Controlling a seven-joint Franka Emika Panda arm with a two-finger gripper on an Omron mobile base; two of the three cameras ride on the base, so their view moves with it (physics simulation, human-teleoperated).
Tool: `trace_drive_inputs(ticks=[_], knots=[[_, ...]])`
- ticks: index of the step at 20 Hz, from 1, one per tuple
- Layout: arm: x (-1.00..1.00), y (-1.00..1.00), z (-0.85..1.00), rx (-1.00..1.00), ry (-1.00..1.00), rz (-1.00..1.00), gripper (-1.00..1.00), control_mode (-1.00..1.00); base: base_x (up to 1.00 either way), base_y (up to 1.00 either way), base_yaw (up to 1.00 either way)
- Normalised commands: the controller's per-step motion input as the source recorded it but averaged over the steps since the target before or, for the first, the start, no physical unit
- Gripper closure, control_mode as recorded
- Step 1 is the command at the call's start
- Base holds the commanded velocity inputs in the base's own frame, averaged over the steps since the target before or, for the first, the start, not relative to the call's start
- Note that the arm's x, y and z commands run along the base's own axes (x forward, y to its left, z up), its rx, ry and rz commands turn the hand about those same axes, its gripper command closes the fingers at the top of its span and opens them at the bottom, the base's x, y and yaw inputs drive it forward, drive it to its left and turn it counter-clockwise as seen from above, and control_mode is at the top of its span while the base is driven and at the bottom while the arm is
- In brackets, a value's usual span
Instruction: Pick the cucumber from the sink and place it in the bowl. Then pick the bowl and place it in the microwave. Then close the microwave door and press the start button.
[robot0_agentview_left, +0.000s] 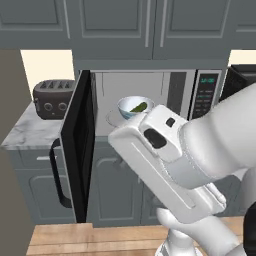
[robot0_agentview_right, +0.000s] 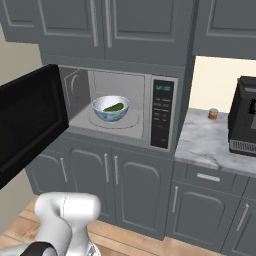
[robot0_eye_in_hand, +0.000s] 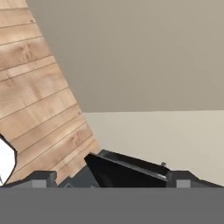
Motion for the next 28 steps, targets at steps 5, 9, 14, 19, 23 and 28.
trace_drive_inputs(ticks=[5,9,14,19,23,28], knots=[[0.19,0.74,-0.43,-0.15,0.0,-0.07,-1.0,-1.0,0.0,0.0,0.0],[0.38,0.62,-0.55,-0.17,0.0,-0.17,-1.0,-1.0,0.0,0.0,0.0],[0.55,0.53,-0.6,-0.13,0.0,-0.21,-1.0,-1.0,0.0,0.0,0.0],[0.68,0.45,-0.57,-0.06,0.0,-0.16,-1.0,-1.0,0.0,0.0,0.0],[0.73,0.19,-0.73,-0.03,0.0,-0.13,-1.0,-1.0,0.0,0.0,0.0],[0.74,0.21,-0.6,-0.05,0.0,-0.1,-1.0,-1.0,0.0,0.0,0.0]])
